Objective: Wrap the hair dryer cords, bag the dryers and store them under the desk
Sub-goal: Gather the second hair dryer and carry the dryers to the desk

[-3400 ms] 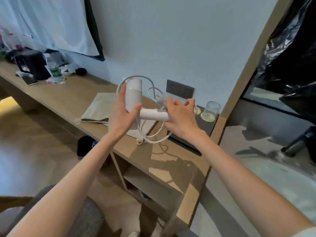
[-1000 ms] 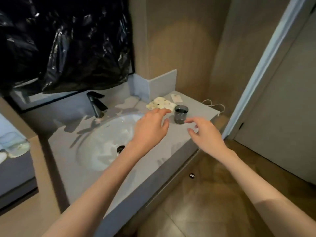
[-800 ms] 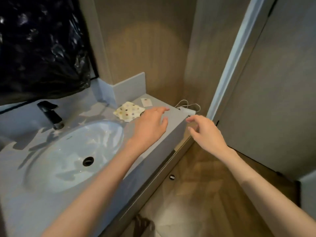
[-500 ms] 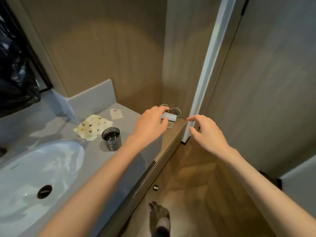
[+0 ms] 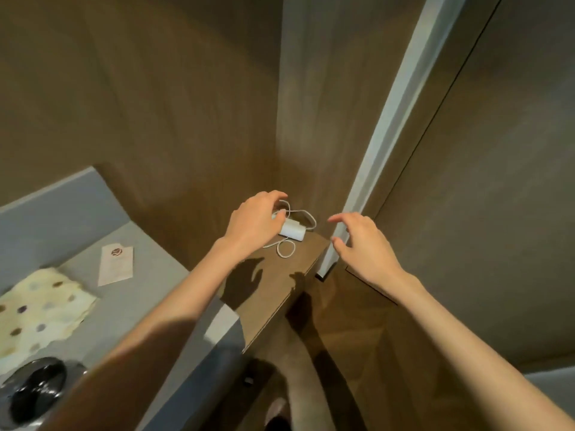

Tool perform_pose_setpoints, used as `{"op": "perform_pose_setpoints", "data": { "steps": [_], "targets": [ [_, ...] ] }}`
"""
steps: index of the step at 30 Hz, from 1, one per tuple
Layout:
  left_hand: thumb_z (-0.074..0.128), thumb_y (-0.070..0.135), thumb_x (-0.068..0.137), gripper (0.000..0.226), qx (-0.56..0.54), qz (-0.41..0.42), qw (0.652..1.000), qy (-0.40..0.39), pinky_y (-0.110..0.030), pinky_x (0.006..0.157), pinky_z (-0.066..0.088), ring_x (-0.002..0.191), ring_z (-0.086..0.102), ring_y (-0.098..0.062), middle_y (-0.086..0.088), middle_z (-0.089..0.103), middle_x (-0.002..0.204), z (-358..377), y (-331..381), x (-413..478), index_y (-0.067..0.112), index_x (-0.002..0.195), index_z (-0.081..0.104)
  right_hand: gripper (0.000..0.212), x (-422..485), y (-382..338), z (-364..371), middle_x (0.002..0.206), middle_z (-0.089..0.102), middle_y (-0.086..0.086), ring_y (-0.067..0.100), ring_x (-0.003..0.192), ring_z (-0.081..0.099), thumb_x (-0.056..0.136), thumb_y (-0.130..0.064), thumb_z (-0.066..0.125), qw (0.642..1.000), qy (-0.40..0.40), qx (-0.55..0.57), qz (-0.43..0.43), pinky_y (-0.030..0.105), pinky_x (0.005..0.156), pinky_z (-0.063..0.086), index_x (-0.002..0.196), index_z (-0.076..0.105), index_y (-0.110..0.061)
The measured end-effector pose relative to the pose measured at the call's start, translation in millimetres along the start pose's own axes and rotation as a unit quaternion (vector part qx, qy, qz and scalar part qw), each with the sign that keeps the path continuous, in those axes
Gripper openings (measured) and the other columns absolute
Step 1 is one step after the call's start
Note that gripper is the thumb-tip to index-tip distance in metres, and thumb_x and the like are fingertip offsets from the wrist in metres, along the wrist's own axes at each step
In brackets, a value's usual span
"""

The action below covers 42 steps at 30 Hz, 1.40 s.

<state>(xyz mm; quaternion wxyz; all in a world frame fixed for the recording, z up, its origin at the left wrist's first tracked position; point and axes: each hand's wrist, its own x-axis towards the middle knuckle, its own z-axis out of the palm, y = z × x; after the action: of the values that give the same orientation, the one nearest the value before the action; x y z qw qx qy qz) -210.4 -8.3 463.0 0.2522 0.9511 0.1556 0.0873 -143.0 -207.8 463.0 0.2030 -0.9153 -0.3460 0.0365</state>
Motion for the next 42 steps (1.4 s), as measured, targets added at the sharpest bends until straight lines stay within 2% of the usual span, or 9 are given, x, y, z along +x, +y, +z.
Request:
{"op": "perform_pose_setpoints", "data": {
  "steps": [5, 7, 10, 12, 14, 17, 21, 27, 42],
  "targets": [
    [0.05, 0.029, 0.094, 0.038, 0.01, -0.062, 0.998, -0.025, -0.038, 0.093, 0.047, 0.112, 0.056, -0.023, -0.001, 0.057, 0.126, 30.7, -8.7, 73.2, 0.027, 0.132, 0.049, 0.037, 86.3, 44.0, 5.2, 0.131, 0.052, -0.001, 0.019, 0.123, 0.044, 0.093, -0.023, 0.056, 0.999, -0.027, -0.009, -0.024, 0.038, 0.102, 0.038, 0.129, 0.05, -0.021],
    [0.049, 0.032, 0.089, 0.038, 0.011, -0.072, 0.997, 0.013, -0.032, 0.088, 0.046, 0.107, 0.06, -0.024, -0.003, 0.062, 0.118, 52.8, -22.3, 99.8, 0.022, 0.125, 0.057, 0.036, 126.7, 65.8, 20.2, 0.13, 0.052, -0.002, 0.02, 0.122, 0.045, 0.092, -0.021, 0.054, 0.998, -0.053, -0.013, -0.038, 0.038, 0.101, 0.037, 0.128, 0.051, -0.021],
    [0.056, 0.025, 0.08, 0.039, -0.019, -0.091, 0.994, 0.059, -0.004, 0.074, 0.043, 0.09, 0.067, -0.033, -0.021, 0.068, 0.099, 83.1, -34.2, 135.1, -0.003, 0.105, 0.067, 0.03, 184.2, 97.0, 51.3, 0.12, 0.056, -0.002, 0.02, 0.112, 0.05, 0.088, -0.019, 0.056, 0.993, -0.077, -0.02, -0.087, 0.039, 0.09, 0.045, 0.118, 0.056, -0.02],
    [0.058, 0.019, 0.079, 0.031, -0.047, -0.127, 0.989, 0.06, -0.018, 0.064, 0.052, 0.075, 0.068, -0.033, -0.021, 0.068, 0.084, 108.0, -46.2, 157.6, -0.007, 0.093, 0.069, 0.034, 219.6, 115.4, 69.0, 0.12, 0.054, -0.001, 0.021, 0.111, 0.048, 0.087, -0.021, 0.06, 0.989, -0.097, -0.026, -0.11, 0.04, 0.09, 0.046, 0.12, 0.054, -0.018],
    [0.061, 0.022, 0.083, 0.029, -0.07, -0.196, 0.976, 0.054, -0.033, 0.068, 0.051, 0.082, 0.063, -0.023, -0.008, 0.065, 0.093, 144.7, -82.4, 173.1, 0.0, 0.101, 0.068, 0.036, 254.6, 132.4, 83.6, 0.124, 0.051, 0.0, 0.022, 0.113, 0.046, 0.088, -0.024, 0.06, 0.981, -0.129, -0.043, -0.138, 0.039, 0.092, 0.043, 0.123, 0.051, -0.019],
    [0.06, 0.042, 0.088, 0.043, -0.086, -0.303, 0.949, 0.007, -0.031, 0.082, 0.048, 0.1, 0.06, -0.02, 0.0, 0.058, 0.117, 177.6, -99.0, 186.5, 0.024, 0.126, 0.055, 0.035, 306.3, 156.0, 101.0, 0.127, 0.049, 0.0, 0.023, 0.115, 0.043, 0.09, -0.025, 0.058, 0.965, -0.188, -0.046, -0.176, 0.036, 0.091, 0.042, 0.124, 0.049, -0.021],
    [0.052, 0.022, 0.092, 0.048, -0.105, -0.39, 0.915, 0.006, -0.038, 0.099, 0.043, 0.116, 0.054, -0.034, -0.015, 0.049, 0.133, 177.3, -64.9, 224.3, 0.018, 0.139, 0.041, 0.038, 357.5, 176.9, 122.1, 0.132, 0.046, 0.003, 0.027, 0.119, 0.04, 0.09, -0.026, 0.057, 0.946, -0.236, -0.063, -0.213, 0.037, 0.09, 0.038, 0.126, 0.047, -0.02],
    [0.054, 0.018, 0.093, 0.051, -0.154, -0.486, 0.86, 0.035, -0.028, 0.098, 0.037, 0.119, 0.05, -0.031, -0.017, 0.047, 0.134, 234.3, -87.3, 226.9, 0.014, 0.141, 0.038, 0.059, 391.8, 194.4, 178.1, 0.145, 0.034, 0.005, 0.036, 0.125, 0.033, 0.086, -0.043, 0.059, 0.927, -0.274, -0.128, -0.224, 0.045, 0.098, 0.035, 0.137, 0.038, -0.02],
    [0.062, 0.023, 0.087, 0.073, -0.183, -0.503, 0.844, 0.013, -0.039, 0.108, 0.031, 0.134, 0.03, -0.033, -0.009, 0.028, 0.149, 429.3, -209.0, 262.4, 0.022, 0.149, 0.022, 0.116, 454.3, 250.0, 405.3, 0.157, -0.003, 0.017, 0.039, 0.139, 0.017, 0.058, -0.068, 0.075, 0.932, -0.258, -0.166, -0.192, 0.049, 0.105, 0.03, 0.148, 0.006, -0.04]
  ]
}}
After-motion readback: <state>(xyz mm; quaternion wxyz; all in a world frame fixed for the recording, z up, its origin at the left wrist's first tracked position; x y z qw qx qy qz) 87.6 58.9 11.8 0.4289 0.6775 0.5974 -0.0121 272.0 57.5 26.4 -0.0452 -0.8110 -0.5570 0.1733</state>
